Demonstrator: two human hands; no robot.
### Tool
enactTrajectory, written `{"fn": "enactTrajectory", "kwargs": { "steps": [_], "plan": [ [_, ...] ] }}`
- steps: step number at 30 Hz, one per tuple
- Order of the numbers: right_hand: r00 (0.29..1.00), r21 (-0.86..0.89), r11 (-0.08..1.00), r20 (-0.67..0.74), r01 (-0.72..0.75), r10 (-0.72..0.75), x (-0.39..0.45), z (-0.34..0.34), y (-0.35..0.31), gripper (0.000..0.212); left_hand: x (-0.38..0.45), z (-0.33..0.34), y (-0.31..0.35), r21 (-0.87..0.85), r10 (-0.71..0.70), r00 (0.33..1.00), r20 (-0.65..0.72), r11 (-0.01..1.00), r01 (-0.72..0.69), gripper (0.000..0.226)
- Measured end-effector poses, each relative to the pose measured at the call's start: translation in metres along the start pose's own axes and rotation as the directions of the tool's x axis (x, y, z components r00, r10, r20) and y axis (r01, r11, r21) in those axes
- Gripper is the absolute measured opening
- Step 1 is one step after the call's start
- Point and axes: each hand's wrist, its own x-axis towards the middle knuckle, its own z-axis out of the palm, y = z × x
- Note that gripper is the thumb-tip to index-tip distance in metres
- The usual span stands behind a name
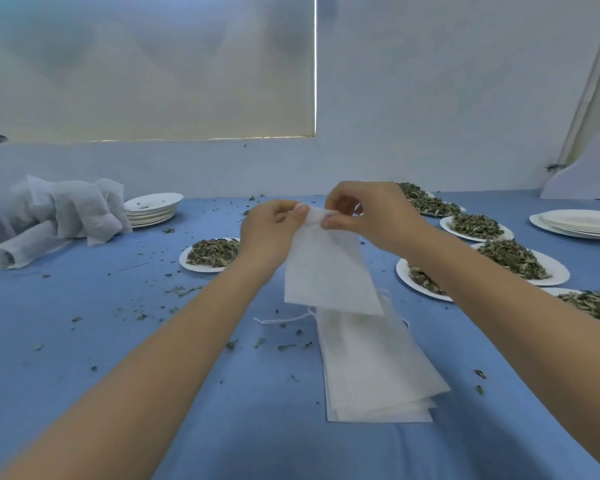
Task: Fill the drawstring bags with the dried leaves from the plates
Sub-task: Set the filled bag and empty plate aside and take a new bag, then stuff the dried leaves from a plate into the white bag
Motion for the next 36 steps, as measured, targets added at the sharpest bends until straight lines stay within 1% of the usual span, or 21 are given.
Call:
{"fn": "enactTrajectory", "kwargs": {
  "steps": [1, 3, 5, 6, 8, 10, 12, 15, 17, 19, 20, 22, 23, 25, 27, 30, 32, 35, 36],
  "plan": [
    [1.0, -0.006, 1.0, 0.003, 0.008, -0.008, 0.008, 0.004, -0.002, 0.013, 0.007, -0.005, 0.0, 0.002, -0.008, 1.0, -0.016, 1.0, 0.008, 0.013],
    [0.999, -0.081, 0.997, 0.036, 0.008, -0.005, 0.023, 0.015, -0.003, 0.009, 0.019, -0.015, -0.003, -0.016, -0.023, 0.999, -0.039, 1.0, 0.022, 0.009],
    [0.998, -0.158, 0.987, 0.057, -0.005, 0.014, 0.036, 0.028, -0.005, 0.021, 0.03, -0.025, -0.008, -0.039, -0.019, 0.999, -0.049, 0.999, 0.017, 0.005],
    [0.998, -0.169, 0.985, 0.057, -0.018, 0.028, 0.043, 0.034, -0.008, 0.023, 0.034, -0.029, -0.01, -0.038, -0.006, 0.999, -0.051, 0.999, 0.004, 0.004],
    [0.998, -0.16, 0.987, 0.047, -0.025, 0.033, 0.053, 0.045, -0.015, 0.024, 0.042, -0.035, -0.015, 0.005, 0.044, 0.997, -0.06, 0.999, -0.044, 0.009],
    [0.997, -0.128, 0.991, 0.051, -0.048, 0.055, 0.064, 0.054, -0.02, 0.029, 0.048, -0.041, -0.02, 0.078, 0.1, 0.992, -0.08, 0.993, -0.094, 0.016],
    [0.996, -0.074, 0.994, 0.045, -0.076, 0.08, 0.071, 0.064, -0.022, 0.029, 0.053, -0.046, -0.023, 0.126, 0.145, 0.984, -0.104, 0.983, -0.132, 0.021],
    [0.997, 0.043, 0.997, 0.034, -0.069, 0.068, 0.076, 0.079, -0.023, 0.029, 0.056, -0.053, -0.028, 0.124, 0.186, 0.977, -0.107, 0.977, -0.173, 0.02],
    [0.994, 0.204, 0.975, 0.079, -0.086, 0.071, 0.078, 0.086, -0.026, 0.021, 0.057, -0.057, -0.031, 0.1, 0.226, 0.97, -0.086, 0.971, -0.217, 0.02],
    [0.983, 0.357, 0.922, 0.155, -0.15, 0.1, 0.081, 0.09, -0.028, 0.016, 0.059, -0.061, -0.034, 0.1, 0.262, 0.962, -0.074, 0.962, -0.254, 0.021],
    [0.977, 0.376, 0.91, 0.181, -0.175, 0.114, 0.083, 0.092, -0.029, 0.016, 0.061, -0.063, -0.036, 0.095, 0.269, 0.96, -0.073, 0.96, -0.262, 0.021],
    [0.973, 0.33, 0.924, 0.186, -0.195, 0.139, 0.087, 0.097, -0.029, 0.016, 0.065, -0.067, -0.041, 0.076, 0.262, 0.962, -0.072, 0.963, -0.257, 0.02],
    [0.976, 0.282, 0.942, 0.172, -0.181, 0.136, 0.089, 0.099, -0.031, 0.018, 0.066, -0.069, -0.044, 0.076, 0.256, 0.964, -0.068, 0.965, -0.251, 0.02],
    [0.982, 0.179, 0.975, 0.161, -0.131, 0.102, 0.093, 0.104, -0.033, 0.028, 0.069, -0.072, -0.048, 0.102, 0.247, 0.967, -0.057, 0.965, -0.24, 0.022],
    [0.983, 0.127, 0.987, 0.164, -0.099, 0.078, 0.096, 0.109, -0.033, 0.036, 0.073, -0.075, -0.052, 0.121, 0.238, 0.97, -0.058, 0.966, -0.23, 0.022],
    [0.976, 0.185, 0.975, 0.204, -0.119, 0.08, 0.099, 0.113, -0.033, 0.036, 0.076, -0.08, -0.058, 0.123, 0.224, 0.973, -0.061, 0.969, -0.216, 0.017],
    [0.959, 0.251, 0.955, 0.269, -0.16, 0.09, 0.1, 0.117, -0.034, 0.034, 0.078, -0.083, -0.06, 0.125, 0.225, 0.972, -0.06, 0.968, -0.217, 0.016],
    [0.916, 0.363, 0.889, 0.379, -0.278, 0.132, 0.101, 0.122, -0.035, 0.019, 0.079, -0.088, -0.062, 0.138, 0.213, 0.976, -0.045, 0.969, -0.205, 0.017],
    [0.903, 0.384, 0.871, 0.407, -0.306, 0.138, 0.102, 0.124, -0.034, 0.017, 0.079, -0.09, -0.063, 0.149, 0.209, 0.977, -0.042, 0.968, -0.201, 0.016]
  ]
}}
